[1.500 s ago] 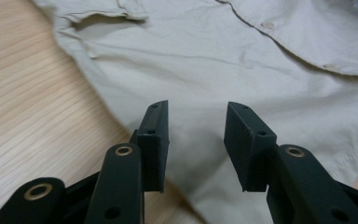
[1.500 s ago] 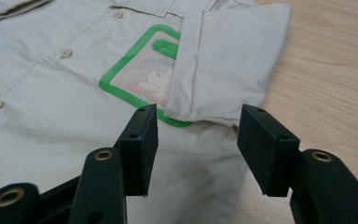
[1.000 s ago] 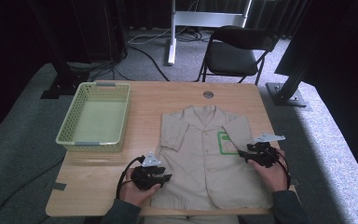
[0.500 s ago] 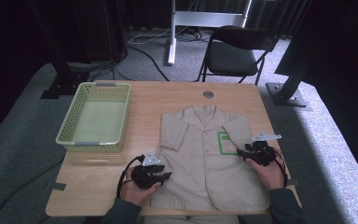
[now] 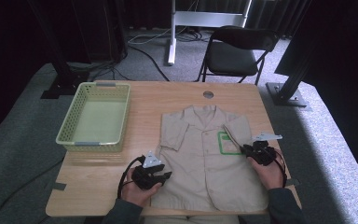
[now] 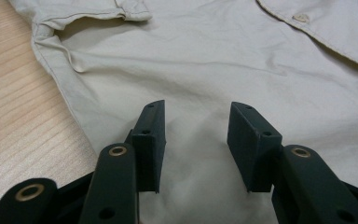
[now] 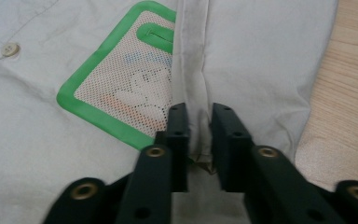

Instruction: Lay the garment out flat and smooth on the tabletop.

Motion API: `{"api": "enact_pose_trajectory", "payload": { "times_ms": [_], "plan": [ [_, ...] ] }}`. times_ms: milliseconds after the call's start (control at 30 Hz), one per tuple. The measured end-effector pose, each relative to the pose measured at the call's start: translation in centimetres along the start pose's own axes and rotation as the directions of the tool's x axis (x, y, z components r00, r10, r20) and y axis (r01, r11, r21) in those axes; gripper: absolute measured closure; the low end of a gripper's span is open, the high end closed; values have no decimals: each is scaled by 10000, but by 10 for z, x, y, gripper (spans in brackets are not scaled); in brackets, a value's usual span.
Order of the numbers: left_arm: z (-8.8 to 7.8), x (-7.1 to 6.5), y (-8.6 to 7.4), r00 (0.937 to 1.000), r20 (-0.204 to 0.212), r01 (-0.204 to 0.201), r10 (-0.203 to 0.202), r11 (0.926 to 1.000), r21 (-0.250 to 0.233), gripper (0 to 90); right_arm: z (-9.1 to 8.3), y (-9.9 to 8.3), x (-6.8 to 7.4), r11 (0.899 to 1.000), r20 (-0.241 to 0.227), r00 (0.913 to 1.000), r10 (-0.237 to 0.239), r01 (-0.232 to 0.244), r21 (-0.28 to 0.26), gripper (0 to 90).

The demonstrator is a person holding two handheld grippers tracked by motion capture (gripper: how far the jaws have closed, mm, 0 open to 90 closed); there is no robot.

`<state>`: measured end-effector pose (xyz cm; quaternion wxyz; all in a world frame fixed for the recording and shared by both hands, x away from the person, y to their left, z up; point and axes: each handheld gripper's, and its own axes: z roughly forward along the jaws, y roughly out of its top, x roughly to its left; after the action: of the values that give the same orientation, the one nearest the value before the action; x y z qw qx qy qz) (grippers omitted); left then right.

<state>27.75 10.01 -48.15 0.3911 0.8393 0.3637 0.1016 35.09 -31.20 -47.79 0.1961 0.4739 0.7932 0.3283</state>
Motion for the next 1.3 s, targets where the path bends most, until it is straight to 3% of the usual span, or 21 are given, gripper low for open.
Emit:
{"api": "enact_pose_trajectory", "payload": {
  "times_ms": [533, 1300],
  "plan": [
    [6, -11, 1, 9943, -749, -757, 752, 9971, -34, 528, -9, -5, -2, 9979, 291, 9989, 363, -346, -541, 822],
    [7, -12, 2, 9942, -810, -719, 712, 9974, -58, 512, -28, -11, -14, 9930, 811, 9939, 743, -663, -973, 824]
  ]
}}
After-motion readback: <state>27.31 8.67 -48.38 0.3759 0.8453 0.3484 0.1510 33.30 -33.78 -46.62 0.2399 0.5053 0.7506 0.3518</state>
